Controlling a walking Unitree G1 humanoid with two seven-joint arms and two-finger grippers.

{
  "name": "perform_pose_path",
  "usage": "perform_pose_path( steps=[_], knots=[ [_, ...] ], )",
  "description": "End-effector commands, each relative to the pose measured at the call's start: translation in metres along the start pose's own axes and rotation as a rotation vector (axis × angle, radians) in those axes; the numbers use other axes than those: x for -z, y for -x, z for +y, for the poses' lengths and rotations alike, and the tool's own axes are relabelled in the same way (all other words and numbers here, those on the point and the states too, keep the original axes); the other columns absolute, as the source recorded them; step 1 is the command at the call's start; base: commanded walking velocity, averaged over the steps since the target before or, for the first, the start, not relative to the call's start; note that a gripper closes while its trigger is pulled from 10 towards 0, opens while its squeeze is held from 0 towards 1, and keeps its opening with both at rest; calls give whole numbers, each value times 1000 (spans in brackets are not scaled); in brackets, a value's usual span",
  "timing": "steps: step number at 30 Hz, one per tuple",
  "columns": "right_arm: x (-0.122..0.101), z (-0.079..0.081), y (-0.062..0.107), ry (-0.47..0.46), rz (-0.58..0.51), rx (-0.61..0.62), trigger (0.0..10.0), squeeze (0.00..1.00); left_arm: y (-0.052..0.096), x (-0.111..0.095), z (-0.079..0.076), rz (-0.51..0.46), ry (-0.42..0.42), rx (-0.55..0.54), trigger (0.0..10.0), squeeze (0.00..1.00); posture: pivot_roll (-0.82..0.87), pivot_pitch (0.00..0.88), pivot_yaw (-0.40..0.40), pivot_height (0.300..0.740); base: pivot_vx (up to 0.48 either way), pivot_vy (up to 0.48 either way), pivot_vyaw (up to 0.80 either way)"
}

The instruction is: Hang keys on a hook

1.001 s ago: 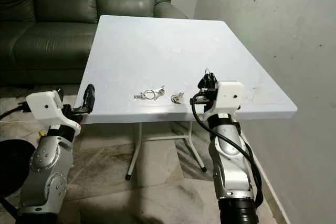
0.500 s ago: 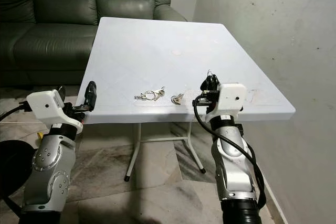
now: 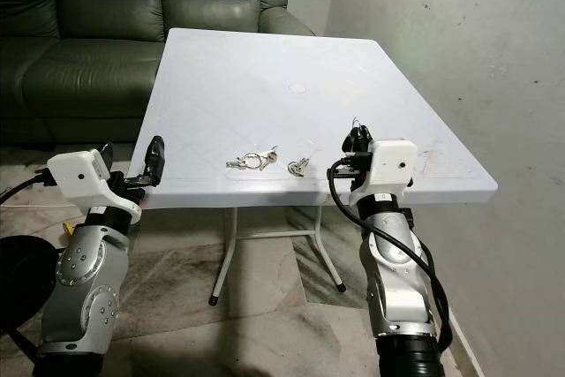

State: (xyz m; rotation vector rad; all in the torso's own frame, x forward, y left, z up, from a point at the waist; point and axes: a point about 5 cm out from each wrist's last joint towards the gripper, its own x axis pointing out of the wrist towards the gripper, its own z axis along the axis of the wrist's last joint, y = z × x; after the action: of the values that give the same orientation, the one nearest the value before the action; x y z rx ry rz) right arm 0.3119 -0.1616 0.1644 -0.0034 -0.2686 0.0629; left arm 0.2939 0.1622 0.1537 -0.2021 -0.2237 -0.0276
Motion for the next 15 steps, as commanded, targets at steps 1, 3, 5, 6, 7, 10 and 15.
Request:
perform_pose_path(
  steps=[1,3,5,6,7,10,15],
  knots=[
    [2,-6,1,10,16,4,10000,0,-2,3,-2,22,8,14,10000,0,-4,19,-99,740,0,0,0],
    [2,-6,1,10,16,4,10000,0,-2,3,-2,22,8,14,10000,0,-4,19,-99,740,0,0,0],
    [1,-7,1,16,18,4,10000,0,-2,2,-1,22,14,14,10000,0,-7,29,-102,740,0,0,0],
    [1,-8,1,18,18,4,10000,0,-2,1,-1,22,20,13,10000,0,-7,29,-102,740,0,0,0],
    [0,-8,0,19,18,5,10000,0,-2,1,0,22,24,11,10000,0,-7,29,-102,740,0,0,0],
    [-1,-8,0,20,19,6,10000,0,-2,2,0,25,44,6,10000,0,-9,32,-103,740,0,0,0],
    [1,-6,1,23,34,4,10000,0,-3,3,-1,35,61,0,10000,0,-11,33,-105,740,0,118,0]
  ],
)
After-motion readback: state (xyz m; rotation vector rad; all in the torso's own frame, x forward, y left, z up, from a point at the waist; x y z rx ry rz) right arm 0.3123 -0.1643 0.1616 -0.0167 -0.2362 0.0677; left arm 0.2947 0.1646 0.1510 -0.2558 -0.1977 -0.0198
